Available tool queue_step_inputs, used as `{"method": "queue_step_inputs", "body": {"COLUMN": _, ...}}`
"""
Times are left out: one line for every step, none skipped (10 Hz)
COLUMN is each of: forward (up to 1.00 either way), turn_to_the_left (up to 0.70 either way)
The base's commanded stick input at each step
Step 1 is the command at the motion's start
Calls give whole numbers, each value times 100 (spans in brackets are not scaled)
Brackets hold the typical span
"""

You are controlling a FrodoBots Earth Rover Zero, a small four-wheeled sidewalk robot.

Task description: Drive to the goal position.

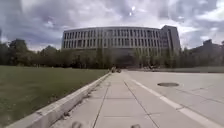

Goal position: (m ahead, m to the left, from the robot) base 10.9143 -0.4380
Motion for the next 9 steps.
{"method": "queue_step_inputs", "body": {"forward": 70, "turn_to_the_left": 0}}
{"method": "queue_step_inputs", "body": {"forward": 70, "turn_to_the_left": 0}}
{"method": "queue_step_inputs", "body": {"forward": 70, "turn_to_the_left": 0}}
{"method": "queue_step_inputs", "body": {"forward": 70, "turn_to_the_left": 0}}
{"method": "queue_step_inputs", "body": {"forward": 70, "turn_to_the_left": 0}}
{"method": "queue_step_inputs", "body": {"forward": 70, "turn_to_the_left": 0}}
{"method": "queue_step_inputs", "body": {"forward": 70, "turn_to_the_left": 0}}
{"method": "queue_step_inputs", "body": {"forward": 70, "turn_to_the_left": 0}}
{"method": "queue_step_inputs", "body": {"forward": 70, "turn_to_the_left": 0}}
